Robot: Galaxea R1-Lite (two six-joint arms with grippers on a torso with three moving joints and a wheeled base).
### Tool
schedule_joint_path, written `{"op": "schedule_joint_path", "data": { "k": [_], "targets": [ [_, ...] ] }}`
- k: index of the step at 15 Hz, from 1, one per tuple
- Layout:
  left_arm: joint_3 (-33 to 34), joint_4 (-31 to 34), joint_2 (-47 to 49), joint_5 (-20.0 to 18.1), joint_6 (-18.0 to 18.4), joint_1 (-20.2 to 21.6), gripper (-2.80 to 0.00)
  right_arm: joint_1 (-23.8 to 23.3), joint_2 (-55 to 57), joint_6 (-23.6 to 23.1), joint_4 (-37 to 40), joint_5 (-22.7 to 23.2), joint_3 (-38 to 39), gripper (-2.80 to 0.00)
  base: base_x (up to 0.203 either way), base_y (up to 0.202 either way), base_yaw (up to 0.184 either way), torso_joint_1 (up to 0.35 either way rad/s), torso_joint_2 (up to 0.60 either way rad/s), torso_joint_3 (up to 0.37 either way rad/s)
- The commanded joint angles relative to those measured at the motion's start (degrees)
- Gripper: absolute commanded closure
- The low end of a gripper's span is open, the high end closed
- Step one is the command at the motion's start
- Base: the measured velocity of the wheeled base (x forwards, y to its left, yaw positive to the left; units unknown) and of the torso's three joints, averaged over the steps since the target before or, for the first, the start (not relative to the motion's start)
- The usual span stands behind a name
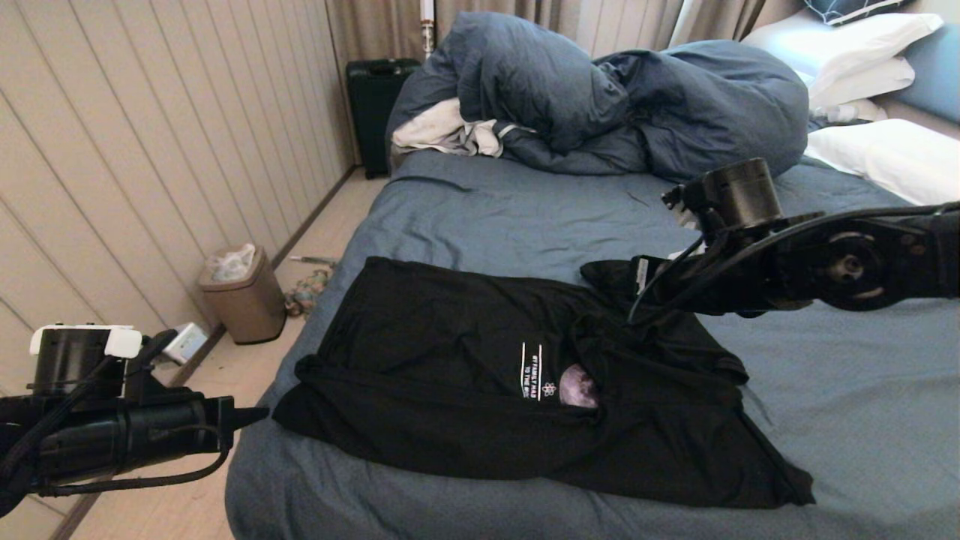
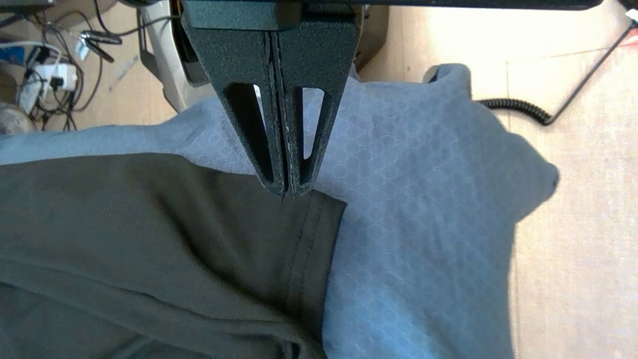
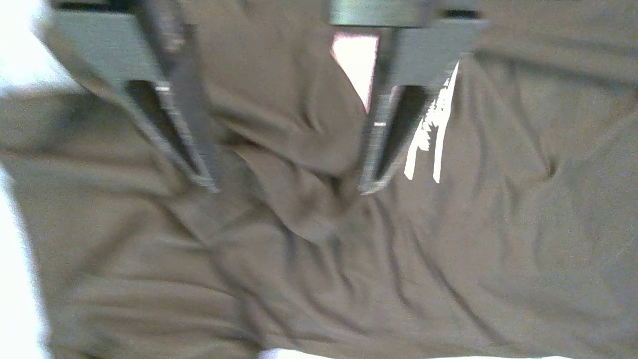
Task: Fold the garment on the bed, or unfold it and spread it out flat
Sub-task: Fold the black T-shirt
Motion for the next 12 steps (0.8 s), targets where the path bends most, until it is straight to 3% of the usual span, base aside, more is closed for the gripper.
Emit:
{"op": "schedule_joint_path", "data": {
  "k": [1,3,5,7,9,12],
  "targets": [
    [-0.6,-0.3,-1.3,-0.1,-0.1,0.0,0.00,-2.6,-6.2,-0.2,0.2,0.9,3.0,0.00,0.000,0.000,0.000,0.000,0.00,0.000],
    [-5.2,0.7,-1.4,0.3,-1.4,-1.8,0.00,-10.3,-10.0,-2.0,0.4,6.8,8.2,0.00,0.000,0.000,0.000,0.000,0.00,0.000],
    [-10.1,5.8,-1.3,3.6,-1.1,-7.6,0.00,-18.7,-12.4,-3.7,0.2,14.7,14.2,0.00,0.000,0.000,0.000,0.000,0.00,0.000],
    [-12.8,8.9,0.6,4.8,-0.1,-8.2,0.00,-24.3,-13.6,-4.7,0.0,22.5,20.7,0.00,0.000,0.000,0.000,0.000,0.00,0.000],
    [-13.7,9.0,3.4,1.6,-1.0,-6.1,0.00,-27.0,-15.4,-5.2,0.1,23.9,23.3,0.00,0.000,0.000,0.000,0.000,0.00,0.000],
    [-14.4,9.0,5.9,-0.1,-1.0,-1.2,0.00,-33.4,-18.1,-5.1,3.2,23.9,22.9,0.00,0.000,0.000,0.000,0.000,0.00,0.000]
  ]
}}
